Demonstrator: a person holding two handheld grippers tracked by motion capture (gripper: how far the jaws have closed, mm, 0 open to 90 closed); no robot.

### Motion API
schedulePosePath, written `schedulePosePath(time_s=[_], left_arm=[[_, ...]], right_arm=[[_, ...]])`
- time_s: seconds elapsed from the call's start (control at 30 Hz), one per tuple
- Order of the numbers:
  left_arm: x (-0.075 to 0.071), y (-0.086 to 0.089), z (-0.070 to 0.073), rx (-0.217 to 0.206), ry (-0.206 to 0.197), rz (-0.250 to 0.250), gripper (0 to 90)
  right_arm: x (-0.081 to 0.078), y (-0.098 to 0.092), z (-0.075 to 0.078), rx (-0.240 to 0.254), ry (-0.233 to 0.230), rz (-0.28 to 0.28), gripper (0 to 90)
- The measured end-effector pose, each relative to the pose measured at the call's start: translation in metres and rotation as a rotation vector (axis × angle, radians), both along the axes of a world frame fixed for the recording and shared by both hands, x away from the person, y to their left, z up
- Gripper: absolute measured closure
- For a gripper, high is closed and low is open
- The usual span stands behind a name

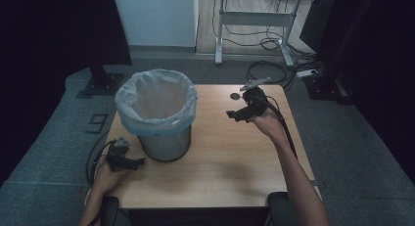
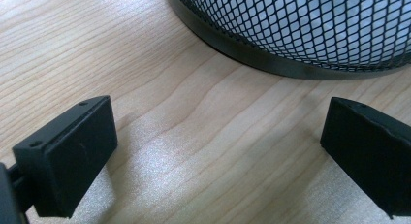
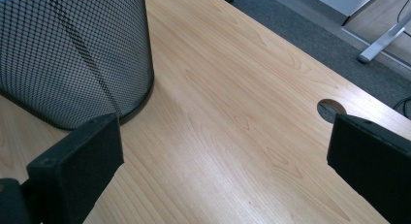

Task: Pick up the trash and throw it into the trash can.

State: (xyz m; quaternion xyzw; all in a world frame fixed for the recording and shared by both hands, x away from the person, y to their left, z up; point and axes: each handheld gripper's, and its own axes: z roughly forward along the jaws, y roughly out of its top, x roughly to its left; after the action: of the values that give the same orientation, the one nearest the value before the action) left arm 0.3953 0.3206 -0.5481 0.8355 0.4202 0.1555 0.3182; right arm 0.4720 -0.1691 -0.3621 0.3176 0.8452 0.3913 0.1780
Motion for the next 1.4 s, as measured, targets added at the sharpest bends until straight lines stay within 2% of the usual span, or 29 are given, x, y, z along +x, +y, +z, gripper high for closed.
schedulePosePath(time_s=[0.57,0.77,1.0,1.4], left_arm=[[0.0,0.0,0.0,0.0,0.0,0.0,0.0],[0.0,0.0,0.0,0.0,0.0,0.001,0.0],[0.0,0.0,0.0,0.0,0.0,0.001,0.0],[0.0,0.0,0.0,-0.001,0.002,0.001,0.0]], right_arm=[[-0.014,-0.024,-0.025,0.009,-0.002,-0.029,0.0],[-0.022,-0.035,-0.04,-0.002,-0.001,-0.055,0.0],[-0.029,-0.047,-0.058,0.01,0.01,-0.077,0.0],[-0.041,-0.057,-0.096,0.001,0.03,-0.107,0.0]])
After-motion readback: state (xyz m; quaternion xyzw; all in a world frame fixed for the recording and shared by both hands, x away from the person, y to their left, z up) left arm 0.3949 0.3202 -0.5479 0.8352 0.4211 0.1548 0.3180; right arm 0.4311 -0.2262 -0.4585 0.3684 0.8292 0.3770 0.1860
